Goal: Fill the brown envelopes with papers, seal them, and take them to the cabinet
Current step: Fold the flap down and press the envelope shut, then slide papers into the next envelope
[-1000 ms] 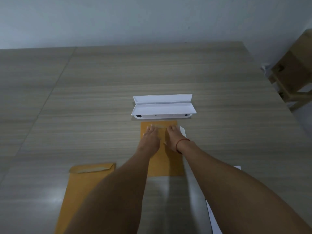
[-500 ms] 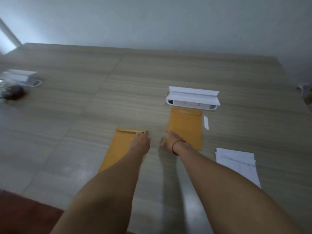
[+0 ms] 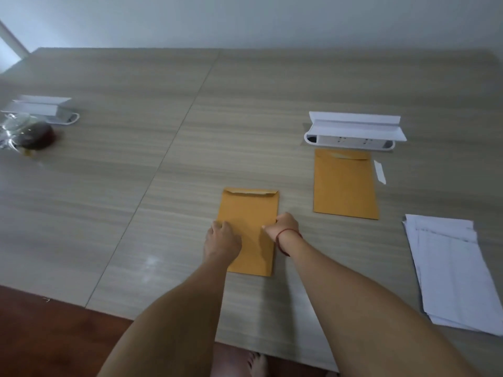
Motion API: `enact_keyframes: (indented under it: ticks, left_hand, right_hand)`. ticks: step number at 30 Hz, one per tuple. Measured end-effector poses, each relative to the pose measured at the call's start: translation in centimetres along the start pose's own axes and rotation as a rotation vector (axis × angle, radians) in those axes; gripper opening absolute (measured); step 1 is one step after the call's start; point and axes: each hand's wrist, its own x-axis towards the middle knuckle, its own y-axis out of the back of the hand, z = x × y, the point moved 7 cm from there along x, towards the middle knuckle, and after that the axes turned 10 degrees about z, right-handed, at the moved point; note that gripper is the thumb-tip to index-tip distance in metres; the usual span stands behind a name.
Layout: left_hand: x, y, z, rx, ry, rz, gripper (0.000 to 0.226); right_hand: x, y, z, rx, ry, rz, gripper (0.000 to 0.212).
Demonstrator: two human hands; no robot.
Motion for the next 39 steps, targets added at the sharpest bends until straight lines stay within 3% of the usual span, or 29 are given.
enact_keyframes:
  ticks: [4,10,13,21,23,28,34,39]
  left_hand:
    - [0.0,0.5,0.2,-0.012,-0.007,0.051,0.051]
    - [0.1,1.3,-0.2,-0.058,0.004,0.045,0.054]
    - [-0.5,2.1,1.0,-0.071,-0.025,0.077,0.051]
    - [-5.7,1.9,9.8,-0.2,-0.109,0.124,0.048]
    - [-7.7,0.5,12.3,-0.18,-0.129,0.08,0.047]
    - [-12.3,-4.1,17.2,-0.148,-0.124,0.01,0.046]
    - [-14.6,-7.6,18.1,-0.031,-0.089,0.024,0.035]
    - [-14.2,-7.2,21.0,0.102,-0.375,0.146,0.033]
  right_hand:
    - [0.1,-0.2,0.9,0.193,-0.165,0.085,0.043]
    - [-0.8,-0.9,0.2,0.209,-0.157,0.006,0.032]
    - [-1.4,0.2,0.6,0.269,-0.152,-0.034,0.04]
    - [-2.4,9.8,6.5,0.326,-0.14,0.11,0.018]
    - [-2.5,12.5,8.8,0.274,-0.14,0.167,0.02]
    - [-2.8,16.6,14.3,0.005,-0.109,0.199,0.05]
    - [-3.2,18.8,18.3,-0.447,0.078,0.244,0.04]
    - [-1.6,18.4,16.2,-0.46,0.323,0.223,0.033]
